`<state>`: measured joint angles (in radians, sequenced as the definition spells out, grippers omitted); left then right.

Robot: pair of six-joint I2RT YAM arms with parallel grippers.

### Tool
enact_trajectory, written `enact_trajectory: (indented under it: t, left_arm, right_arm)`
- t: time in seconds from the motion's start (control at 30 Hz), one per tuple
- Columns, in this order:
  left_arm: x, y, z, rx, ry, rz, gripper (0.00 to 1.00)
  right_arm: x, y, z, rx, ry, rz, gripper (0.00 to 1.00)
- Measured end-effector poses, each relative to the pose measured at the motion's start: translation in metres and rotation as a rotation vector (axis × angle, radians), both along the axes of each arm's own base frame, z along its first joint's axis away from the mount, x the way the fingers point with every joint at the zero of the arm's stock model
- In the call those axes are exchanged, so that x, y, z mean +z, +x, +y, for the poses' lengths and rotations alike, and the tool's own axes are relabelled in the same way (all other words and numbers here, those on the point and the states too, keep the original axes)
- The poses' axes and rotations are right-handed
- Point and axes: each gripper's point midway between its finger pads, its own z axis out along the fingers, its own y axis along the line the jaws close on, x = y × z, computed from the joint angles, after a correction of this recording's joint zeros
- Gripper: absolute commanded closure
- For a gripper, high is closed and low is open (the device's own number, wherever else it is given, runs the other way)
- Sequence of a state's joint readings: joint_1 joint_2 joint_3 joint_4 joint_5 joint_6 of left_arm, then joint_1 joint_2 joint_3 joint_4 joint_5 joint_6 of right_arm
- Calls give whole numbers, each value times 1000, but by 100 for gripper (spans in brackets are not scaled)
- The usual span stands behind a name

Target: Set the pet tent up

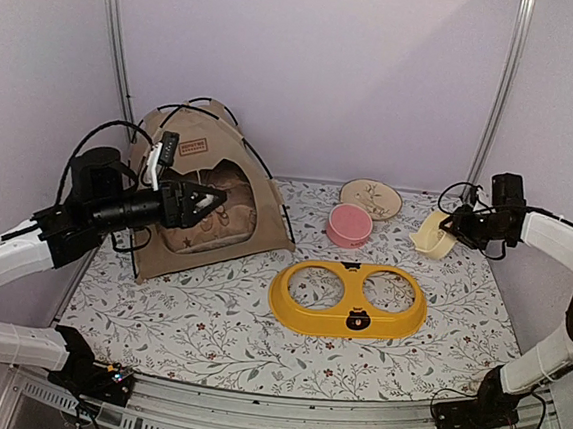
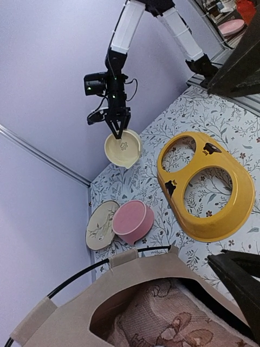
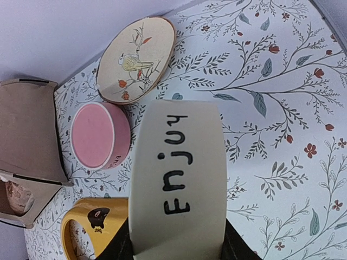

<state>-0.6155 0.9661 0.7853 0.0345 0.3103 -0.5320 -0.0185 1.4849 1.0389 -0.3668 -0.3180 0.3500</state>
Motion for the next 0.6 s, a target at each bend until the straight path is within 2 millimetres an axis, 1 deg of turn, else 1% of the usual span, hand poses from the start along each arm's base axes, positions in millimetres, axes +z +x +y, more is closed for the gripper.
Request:
enact_trajectory:
  t: [0.13,0.27,0.4,0.6]
  left_arm:
    - [-11,5,-9,-24,11,23,1]
    - [-15,7,-13,-35,9,23,1]
    - [-14,7,-16,-48,-2,15,0]
    - [-19,8,-20,-55,4,26,0]
  right_arm:
    - [26,-18,8,17,35,-63,100]
    - [37,-40,21,61,86,-84,100]
    - [32,-65,43,143,159,-64,100]
    - [9,-104,87,272,244,31,100]
